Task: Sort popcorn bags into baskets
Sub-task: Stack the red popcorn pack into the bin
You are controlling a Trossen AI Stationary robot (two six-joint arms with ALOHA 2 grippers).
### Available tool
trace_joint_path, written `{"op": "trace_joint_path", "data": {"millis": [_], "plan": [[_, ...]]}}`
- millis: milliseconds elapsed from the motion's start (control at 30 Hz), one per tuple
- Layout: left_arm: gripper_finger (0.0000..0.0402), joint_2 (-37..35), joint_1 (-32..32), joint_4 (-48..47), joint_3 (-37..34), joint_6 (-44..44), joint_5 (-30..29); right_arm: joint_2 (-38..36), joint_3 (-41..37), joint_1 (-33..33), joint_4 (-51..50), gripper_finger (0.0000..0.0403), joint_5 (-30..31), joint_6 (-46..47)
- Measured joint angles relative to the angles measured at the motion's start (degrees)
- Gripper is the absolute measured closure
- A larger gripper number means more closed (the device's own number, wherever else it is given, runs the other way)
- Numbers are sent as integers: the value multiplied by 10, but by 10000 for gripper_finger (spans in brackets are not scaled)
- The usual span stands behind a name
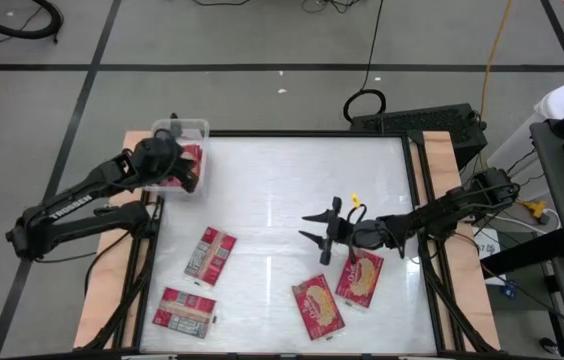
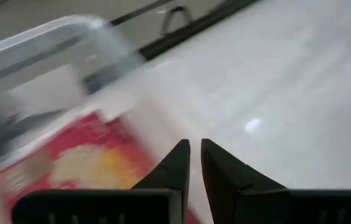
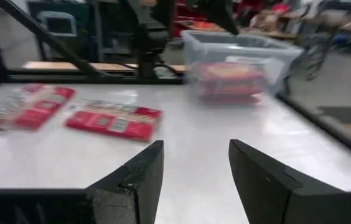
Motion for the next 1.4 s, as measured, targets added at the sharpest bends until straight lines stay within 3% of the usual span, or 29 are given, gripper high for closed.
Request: {"op": "trace_joint_path", "data": {"millis": [233, 633, 867, 1000, 1267, 1400], "plan": [[360, -5, -139, 40, 0, 14, 4, 8, 38, -10, -68, 229, -41, 89], [360, -2, -428, 41, 0, -24, -74, 48, 75, -8, -82, 229, -51, 102], [356, 63, -589, 42, 0, -81, -89, 71, 75, -1, -73, 229, -54, 107], [316, 128, -665, 43, 0, -155, -87, 78, 75, 1, -69, 229, -54, 106], [171, 270, -779, 77, 0, -282, -102, 78, 74, 1, -68, 229, -54, 99], [142, 341, -834, 79, 0, -320, -129, 78, 74, 1, -68, 229, -54, 100]]}}
